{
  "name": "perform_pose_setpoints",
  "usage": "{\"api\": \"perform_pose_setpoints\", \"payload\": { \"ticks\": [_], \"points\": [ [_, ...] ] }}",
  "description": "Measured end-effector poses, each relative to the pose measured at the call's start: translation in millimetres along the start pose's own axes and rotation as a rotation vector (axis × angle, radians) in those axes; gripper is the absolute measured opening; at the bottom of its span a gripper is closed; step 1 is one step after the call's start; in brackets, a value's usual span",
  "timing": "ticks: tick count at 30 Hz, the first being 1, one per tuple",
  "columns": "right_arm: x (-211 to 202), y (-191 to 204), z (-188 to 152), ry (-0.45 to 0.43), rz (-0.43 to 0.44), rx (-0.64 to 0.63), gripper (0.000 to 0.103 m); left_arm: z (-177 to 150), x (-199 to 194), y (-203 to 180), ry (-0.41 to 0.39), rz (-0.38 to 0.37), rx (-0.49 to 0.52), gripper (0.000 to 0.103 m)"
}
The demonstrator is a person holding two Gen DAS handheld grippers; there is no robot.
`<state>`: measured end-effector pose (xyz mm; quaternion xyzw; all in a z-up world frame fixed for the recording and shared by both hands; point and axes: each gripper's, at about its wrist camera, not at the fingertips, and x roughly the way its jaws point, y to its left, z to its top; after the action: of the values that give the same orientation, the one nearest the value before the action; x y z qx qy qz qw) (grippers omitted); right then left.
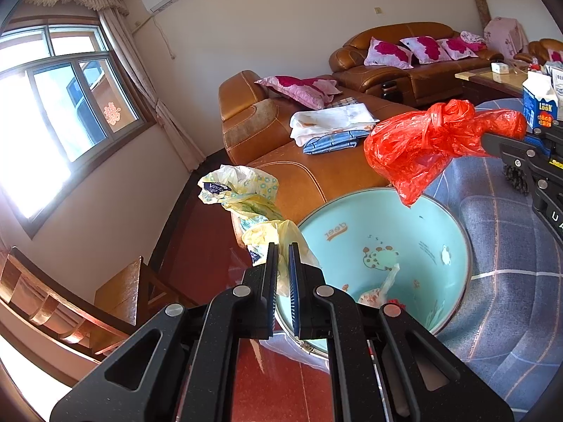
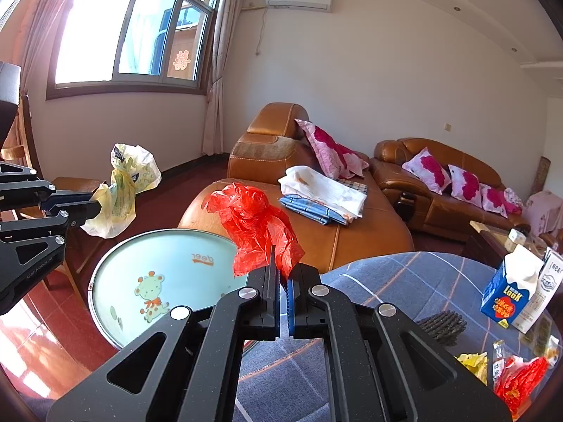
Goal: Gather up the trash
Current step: 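Open left tool over bucket while right tool drops red bag into it, then move both open tools back toward the trash pile on the table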
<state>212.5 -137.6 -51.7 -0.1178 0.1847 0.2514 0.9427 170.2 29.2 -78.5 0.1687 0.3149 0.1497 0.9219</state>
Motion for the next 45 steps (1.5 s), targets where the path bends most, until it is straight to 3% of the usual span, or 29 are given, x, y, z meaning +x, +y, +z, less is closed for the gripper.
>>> {"api": "perform_pose_setpoints", "payload": {
  "ticks": [24,28,32,45],
  "points": [
    [0.6,5.7,4.3,0.028,0.036,-0.035,0.004,-3.2,4.3,2.4,0.018,-0.039,0.013,0.007],
    [3.5,6.4,6.0,0.040,0.059,-0.046,0.009,-3.5,5.3,0.3,0.019,-0.043,0.020,0.012],
    [5.6,4.8,6.9,0.046,0.060,-0.044,0.016,-3.6,6.0,-0.8,0.018,-0.044,0.020,0.030],
    [7.9,7.9,2.4,0.045,0.048,-0.036,0.020,-7.0,6.0,-2.7,0.011,-0.046,0.023,0.041]
  ]
}}
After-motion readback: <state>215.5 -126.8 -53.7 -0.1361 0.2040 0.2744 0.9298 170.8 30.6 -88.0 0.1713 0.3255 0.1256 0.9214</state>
